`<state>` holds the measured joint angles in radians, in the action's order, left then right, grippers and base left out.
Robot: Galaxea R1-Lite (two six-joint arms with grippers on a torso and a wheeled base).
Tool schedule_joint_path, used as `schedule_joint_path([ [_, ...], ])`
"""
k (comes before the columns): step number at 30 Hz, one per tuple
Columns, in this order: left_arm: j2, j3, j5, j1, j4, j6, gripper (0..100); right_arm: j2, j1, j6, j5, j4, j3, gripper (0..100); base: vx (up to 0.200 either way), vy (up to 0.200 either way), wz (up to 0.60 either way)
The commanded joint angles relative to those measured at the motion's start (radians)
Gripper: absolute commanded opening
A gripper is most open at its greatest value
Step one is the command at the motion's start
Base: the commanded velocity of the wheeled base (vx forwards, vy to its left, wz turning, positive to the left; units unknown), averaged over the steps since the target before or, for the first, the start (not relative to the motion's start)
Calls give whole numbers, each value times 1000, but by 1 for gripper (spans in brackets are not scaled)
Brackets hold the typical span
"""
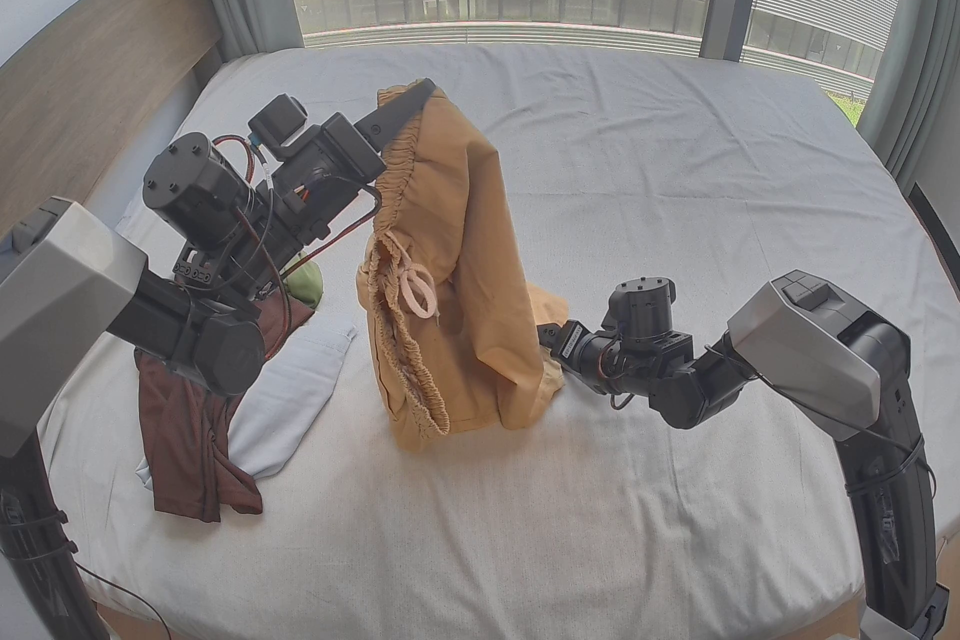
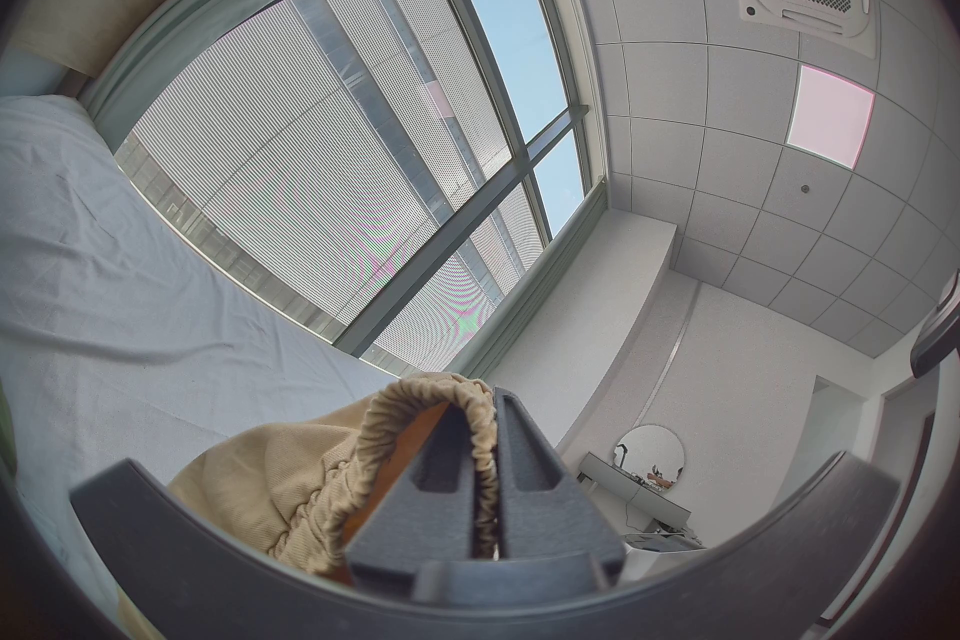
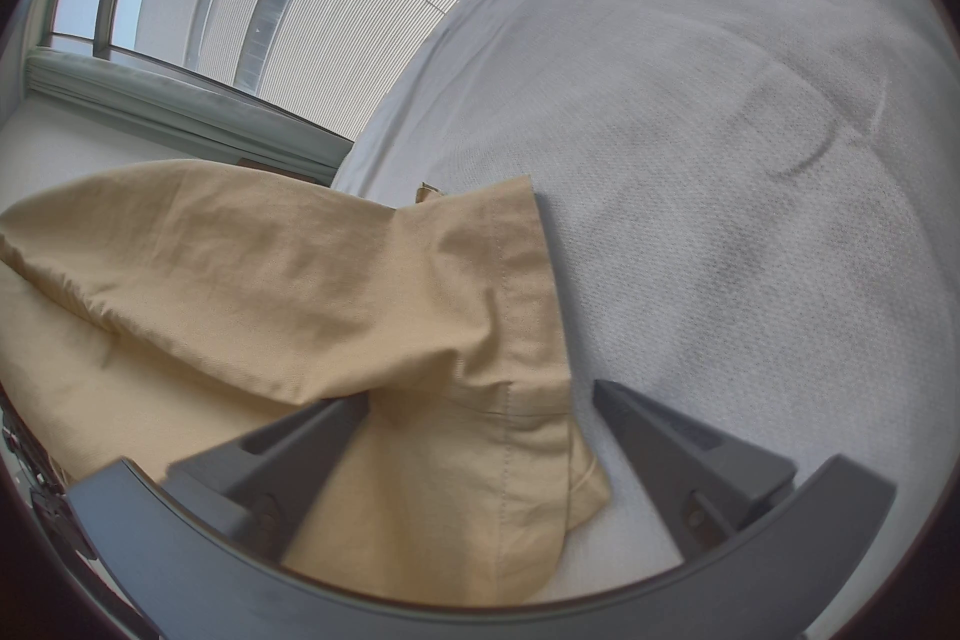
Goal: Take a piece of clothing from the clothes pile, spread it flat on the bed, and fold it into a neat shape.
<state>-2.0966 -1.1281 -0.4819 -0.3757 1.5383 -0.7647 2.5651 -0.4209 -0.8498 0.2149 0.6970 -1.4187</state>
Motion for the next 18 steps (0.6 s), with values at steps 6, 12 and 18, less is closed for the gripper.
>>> schedule_joint_path([
  [6, -2, 1, 0, 0, 2, -1, 0, -17, -3, 12, -3, 44, 34, 0, 0, 0, 0],
  [12, -2, 1, 2, 0, 2, -1, 0, -57, 5, 41, -3, 62, 83, 0, 0, 0, 0],
  [18, -2, 7, 2, -3, 2, -1, 0, -111, 28, 66, -3, 128, 181, 0, 0, 0, 0],
])
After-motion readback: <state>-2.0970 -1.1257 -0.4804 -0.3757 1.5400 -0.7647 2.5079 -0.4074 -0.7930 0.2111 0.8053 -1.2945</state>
